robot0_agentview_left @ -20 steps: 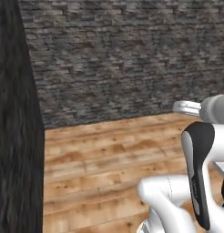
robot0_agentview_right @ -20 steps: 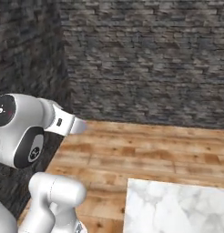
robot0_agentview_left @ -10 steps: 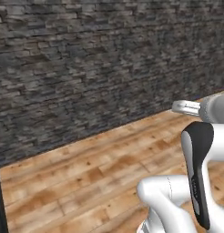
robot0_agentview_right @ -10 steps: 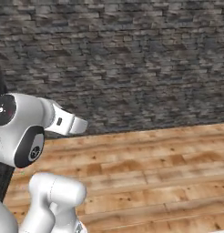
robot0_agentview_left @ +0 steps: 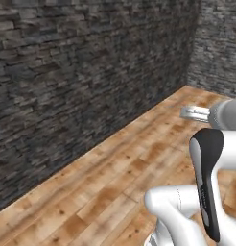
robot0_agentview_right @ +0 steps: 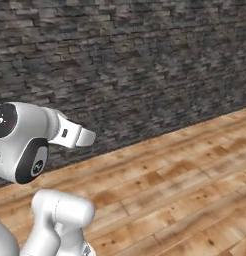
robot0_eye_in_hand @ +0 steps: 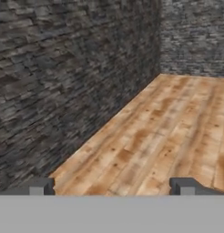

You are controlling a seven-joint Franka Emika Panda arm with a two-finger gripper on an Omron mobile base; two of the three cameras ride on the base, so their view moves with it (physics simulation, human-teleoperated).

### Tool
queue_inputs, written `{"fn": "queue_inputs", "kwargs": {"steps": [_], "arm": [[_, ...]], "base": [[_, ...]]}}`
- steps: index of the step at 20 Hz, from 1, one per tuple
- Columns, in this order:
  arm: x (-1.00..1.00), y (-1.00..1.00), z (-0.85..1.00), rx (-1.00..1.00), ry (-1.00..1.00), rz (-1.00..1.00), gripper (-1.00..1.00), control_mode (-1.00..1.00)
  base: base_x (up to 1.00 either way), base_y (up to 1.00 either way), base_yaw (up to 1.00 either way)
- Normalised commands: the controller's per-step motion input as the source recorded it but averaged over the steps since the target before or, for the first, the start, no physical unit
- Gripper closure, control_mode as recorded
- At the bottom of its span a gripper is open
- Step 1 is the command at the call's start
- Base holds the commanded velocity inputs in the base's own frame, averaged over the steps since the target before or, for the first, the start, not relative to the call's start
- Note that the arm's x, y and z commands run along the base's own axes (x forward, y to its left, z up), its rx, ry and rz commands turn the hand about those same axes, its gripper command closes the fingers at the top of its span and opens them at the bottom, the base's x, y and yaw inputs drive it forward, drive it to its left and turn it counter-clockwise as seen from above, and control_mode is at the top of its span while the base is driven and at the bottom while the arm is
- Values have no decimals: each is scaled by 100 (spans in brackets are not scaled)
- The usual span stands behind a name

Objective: Grab the garlic and lemon from the fridge, place them in the blender, close the lid, and turn on the blender to create a marinade.

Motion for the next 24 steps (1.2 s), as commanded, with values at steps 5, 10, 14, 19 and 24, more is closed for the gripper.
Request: {"fn": "queue_inputs", "kwargs": {"steps": [5,10,14,19,24], "arm": [[0,0,0,0,0,0,-100,100],[0,0,0,0,0,0,-100,100],[0,0,0,0,0,0,-100,100],[0,0,0,0,0,0,-100,100],[0,0,0,0,0,0,-100,100]], "base": [[74,-14,-60],[63,-35,-58],[64,-40,-56],[99,-40,-39],[100,-33,-32]]}}
